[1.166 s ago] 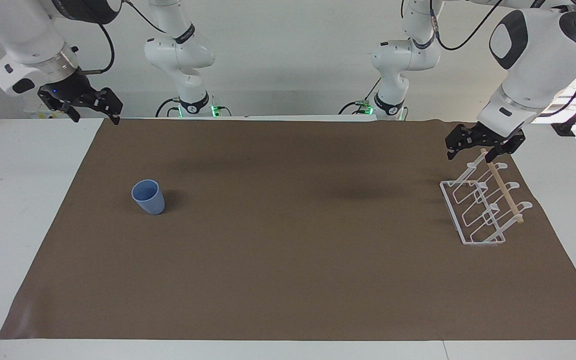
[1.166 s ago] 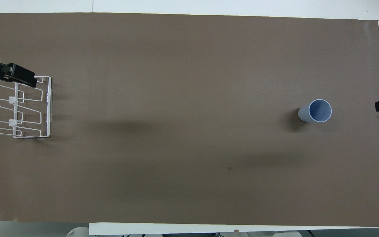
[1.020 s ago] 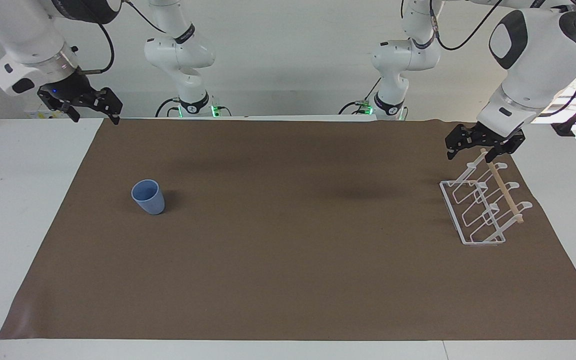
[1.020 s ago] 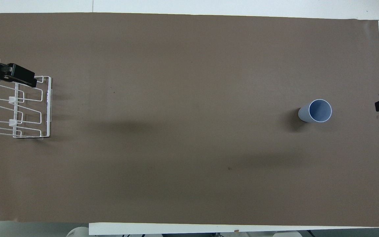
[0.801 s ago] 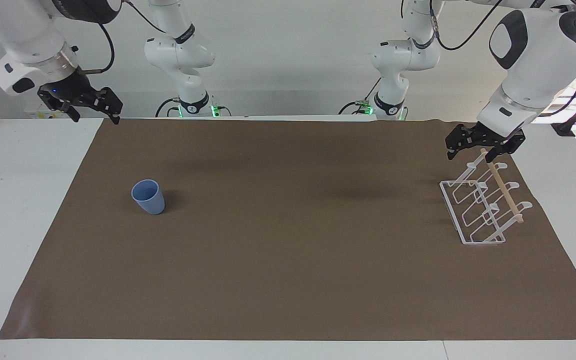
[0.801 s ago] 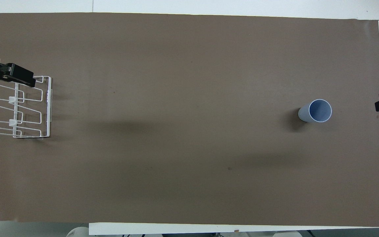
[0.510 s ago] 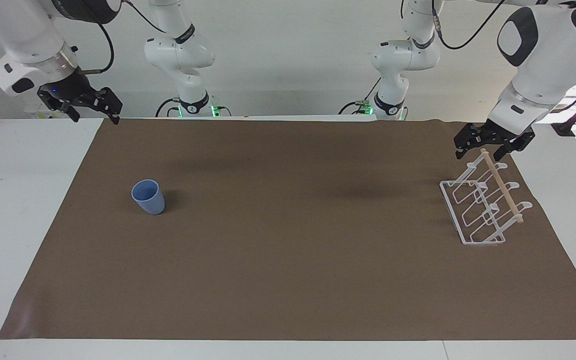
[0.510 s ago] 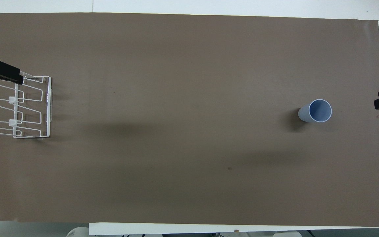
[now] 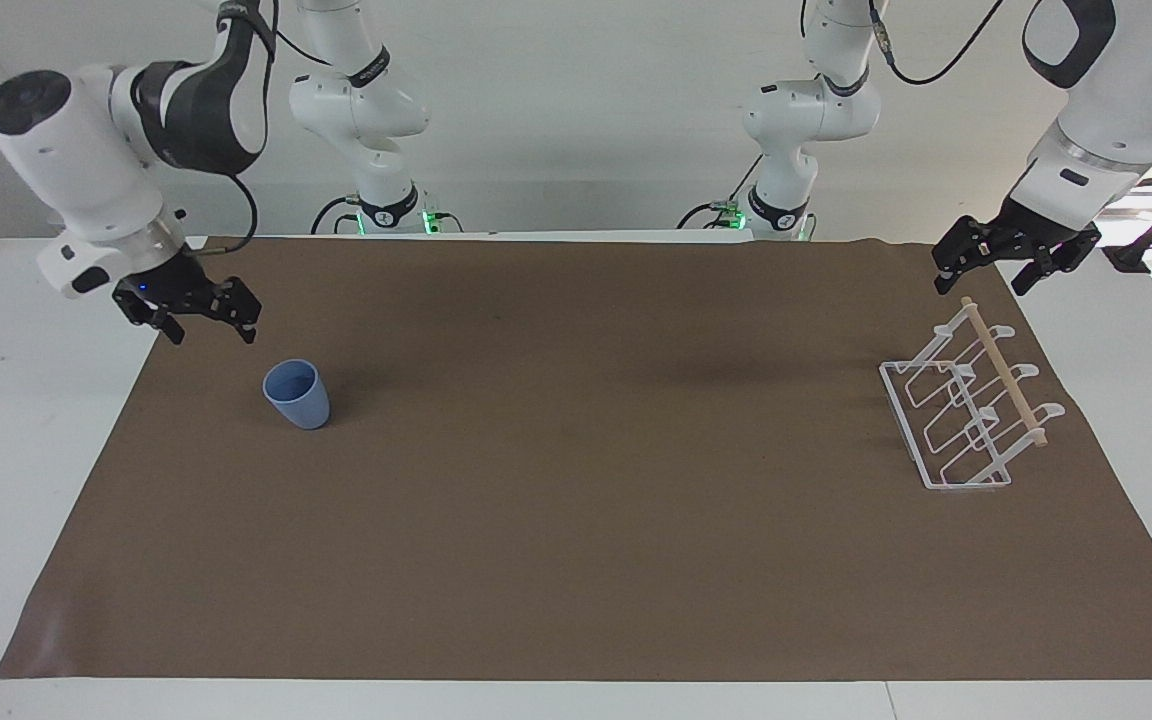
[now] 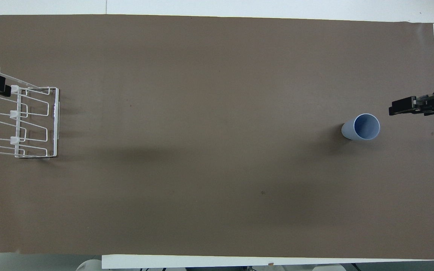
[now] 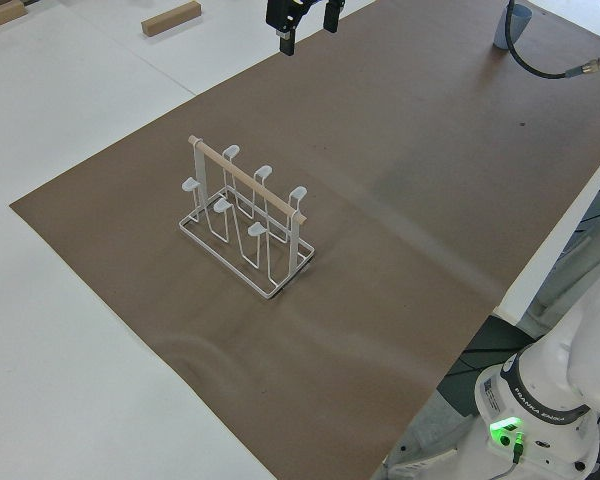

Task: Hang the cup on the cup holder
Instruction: 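Reach the right gripper down to the light blue cup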

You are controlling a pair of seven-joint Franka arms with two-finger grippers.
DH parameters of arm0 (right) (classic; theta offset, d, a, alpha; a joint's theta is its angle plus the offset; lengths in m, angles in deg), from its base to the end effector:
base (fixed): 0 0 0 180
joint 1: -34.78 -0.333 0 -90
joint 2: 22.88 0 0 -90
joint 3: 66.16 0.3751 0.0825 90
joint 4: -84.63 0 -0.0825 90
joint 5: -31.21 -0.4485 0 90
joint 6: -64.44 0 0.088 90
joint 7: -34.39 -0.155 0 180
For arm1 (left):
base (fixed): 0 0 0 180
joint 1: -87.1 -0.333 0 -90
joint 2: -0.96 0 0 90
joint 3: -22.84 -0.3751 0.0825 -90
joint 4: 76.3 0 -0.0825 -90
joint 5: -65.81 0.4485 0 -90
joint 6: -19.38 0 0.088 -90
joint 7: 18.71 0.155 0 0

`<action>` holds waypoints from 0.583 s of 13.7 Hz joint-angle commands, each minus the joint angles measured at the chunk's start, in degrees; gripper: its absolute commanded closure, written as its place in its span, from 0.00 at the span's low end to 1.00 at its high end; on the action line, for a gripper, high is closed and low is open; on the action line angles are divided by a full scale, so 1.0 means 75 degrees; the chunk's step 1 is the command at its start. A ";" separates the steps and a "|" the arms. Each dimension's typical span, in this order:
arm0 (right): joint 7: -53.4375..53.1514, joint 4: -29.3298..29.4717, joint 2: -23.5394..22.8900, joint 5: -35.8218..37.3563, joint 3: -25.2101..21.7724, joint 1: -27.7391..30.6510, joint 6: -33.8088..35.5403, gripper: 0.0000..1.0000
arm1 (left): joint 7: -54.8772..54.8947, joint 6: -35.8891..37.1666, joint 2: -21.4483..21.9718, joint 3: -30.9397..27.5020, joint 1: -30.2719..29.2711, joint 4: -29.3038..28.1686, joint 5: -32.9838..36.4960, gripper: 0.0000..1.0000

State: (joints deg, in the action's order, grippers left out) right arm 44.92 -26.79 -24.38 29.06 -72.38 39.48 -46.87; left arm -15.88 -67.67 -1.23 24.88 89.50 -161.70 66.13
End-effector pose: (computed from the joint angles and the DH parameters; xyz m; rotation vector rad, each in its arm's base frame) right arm 0.6108 -0.1132 0.4499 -3.1047 0.0325 0.0334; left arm 0.6262 -0.0473 0.6502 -3.1309 0.1985 0.0147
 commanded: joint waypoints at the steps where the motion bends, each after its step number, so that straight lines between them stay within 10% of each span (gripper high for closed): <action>1: 0.0503 -0.0879 -0.0034 -0.0206 0.0033 0.0111 -0.0730 0.00 | -0.0037 0.0192 0.0174 -0.0026 -0.0167 -0.0121 -0.0019 0.00; 5: 0.0855 -0.1151 -0.0456 -0.0206 0.0045 0.0065 -0.1331 0.08 | -0.0049 0.0134 0.0244 -0.0026 -0.0179 -0.0239 -0.0019 0.00; 8: 0.1184 -0.1362 -0.0619 -0.0206 0.0045 0.0065 -0.1529 0.37 | -0.0049 0.0122 0.0244 -0.0026 -0.0179 -0.0251 -0.0019 0.00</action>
State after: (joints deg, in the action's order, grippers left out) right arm 51.33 -35.54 -28.64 28.38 -72.33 39.60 -56.19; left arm -15.89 -67.11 -0.92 24.72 88.29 -162.07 66.13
